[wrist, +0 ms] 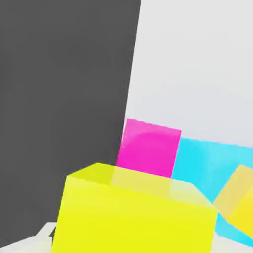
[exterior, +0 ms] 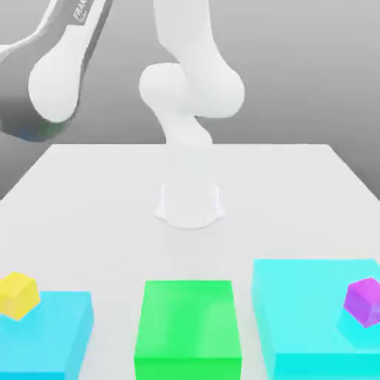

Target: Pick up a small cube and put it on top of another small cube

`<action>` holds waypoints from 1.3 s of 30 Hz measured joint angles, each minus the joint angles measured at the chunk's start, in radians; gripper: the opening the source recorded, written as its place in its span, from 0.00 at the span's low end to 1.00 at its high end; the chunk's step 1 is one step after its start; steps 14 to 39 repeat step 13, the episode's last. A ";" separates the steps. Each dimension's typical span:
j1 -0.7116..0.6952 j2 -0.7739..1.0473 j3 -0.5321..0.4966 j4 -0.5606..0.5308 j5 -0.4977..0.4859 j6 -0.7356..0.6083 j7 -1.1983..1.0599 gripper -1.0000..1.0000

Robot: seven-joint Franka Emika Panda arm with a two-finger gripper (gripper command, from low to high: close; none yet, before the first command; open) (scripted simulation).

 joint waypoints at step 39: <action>0.005 0.066 -0.019 0.005 -0.024 0.029 0.025 1.00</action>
